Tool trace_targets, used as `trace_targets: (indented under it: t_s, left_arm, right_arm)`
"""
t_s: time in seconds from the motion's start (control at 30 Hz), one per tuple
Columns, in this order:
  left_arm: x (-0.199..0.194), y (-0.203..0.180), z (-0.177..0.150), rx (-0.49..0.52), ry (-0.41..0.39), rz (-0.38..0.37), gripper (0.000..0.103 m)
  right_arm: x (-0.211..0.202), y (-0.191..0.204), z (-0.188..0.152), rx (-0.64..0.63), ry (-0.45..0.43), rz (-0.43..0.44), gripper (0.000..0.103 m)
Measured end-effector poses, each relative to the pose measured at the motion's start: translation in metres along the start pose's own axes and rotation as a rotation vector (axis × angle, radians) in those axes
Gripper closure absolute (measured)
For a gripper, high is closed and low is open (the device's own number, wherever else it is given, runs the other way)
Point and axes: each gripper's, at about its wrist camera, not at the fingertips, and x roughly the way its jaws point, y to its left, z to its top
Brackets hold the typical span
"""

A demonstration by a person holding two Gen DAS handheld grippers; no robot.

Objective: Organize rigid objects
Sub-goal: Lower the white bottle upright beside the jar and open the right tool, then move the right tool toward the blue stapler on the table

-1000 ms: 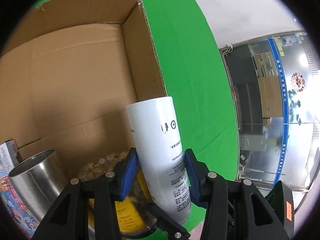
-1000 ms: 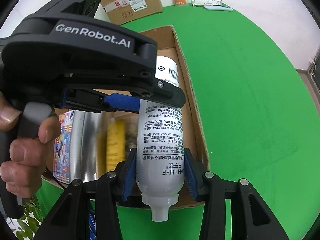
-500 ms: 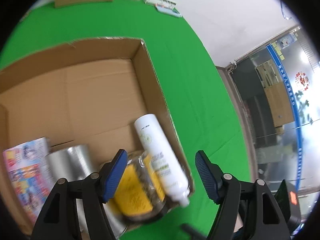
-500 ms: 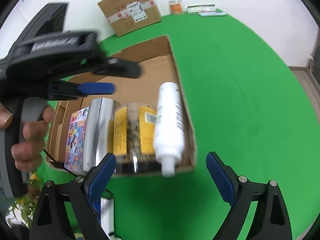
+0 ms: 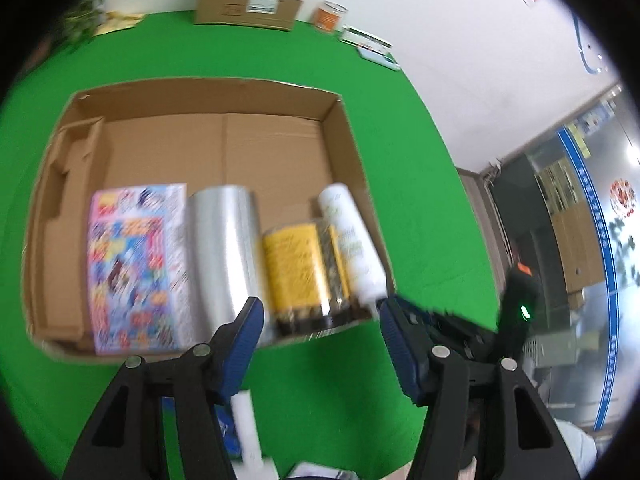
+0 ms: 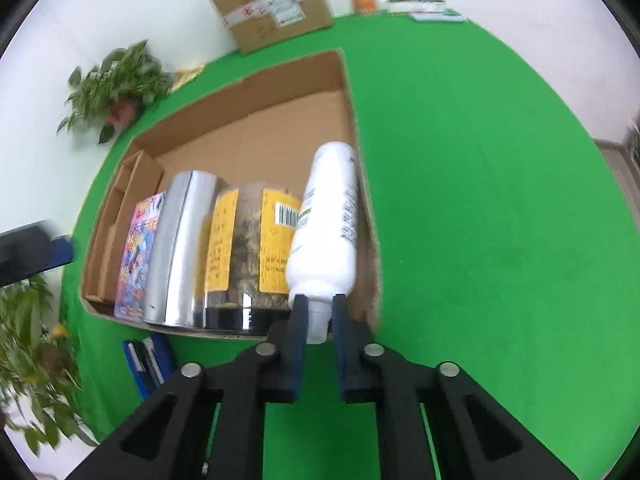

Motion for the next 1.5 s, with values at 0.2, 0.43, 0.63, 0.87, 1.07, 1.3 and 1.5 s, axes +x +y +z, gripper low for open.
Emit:
trace_targets:
  t_s: [0.2,0.43,0.63,0.87,1.07,1.3,1.5]
  left_arm:
    - [-0.016,0.005,-0.026,-0.045,-0.017,0.045,0.042]
    - [-0.055,0.009,-0.048,-0.024,-0.200,0.168,0.019]
    - [-0.080,0.028,-0.068,-0.073,-0.241,0.188,0.068]
    - [-0.101,0.045,-0.103,-0.128,-0.218,0.261,0.031]
    - [-0.103,0.077,-0.134,-0.222,-0.159,0.240,0.013]
    - [-0.066,0.118,-0.153,-0.238,-0.004,0.108,0.013]
    - [-0.047,0.154,-0.185,-0.209,0.124,0.050,0.013]
  right_arm:
    - [0.040,0.006,0.002,-0.026,0.046,-0.051,0.094]
    - [-0.037,0.012,-0.029,-0.031,-0.194,-0.068,0.001]
    - [-0.059,0.025,-0.067,-0.092,-0.192,-0.027,0.001]
    - [-0.063,0.042,-0.094,-0.167,-0.115,0.085,0.023]
    - [-0.054,0.056,-0.137,-0.222,-0.033,0.130,0.001]
    - [-0.040,0.080,-0.194,-0.297,0.121,0.114,0.001]
    - [-0.008,0.090,-0.256,-0.380,0.247,-0.019,0.016]
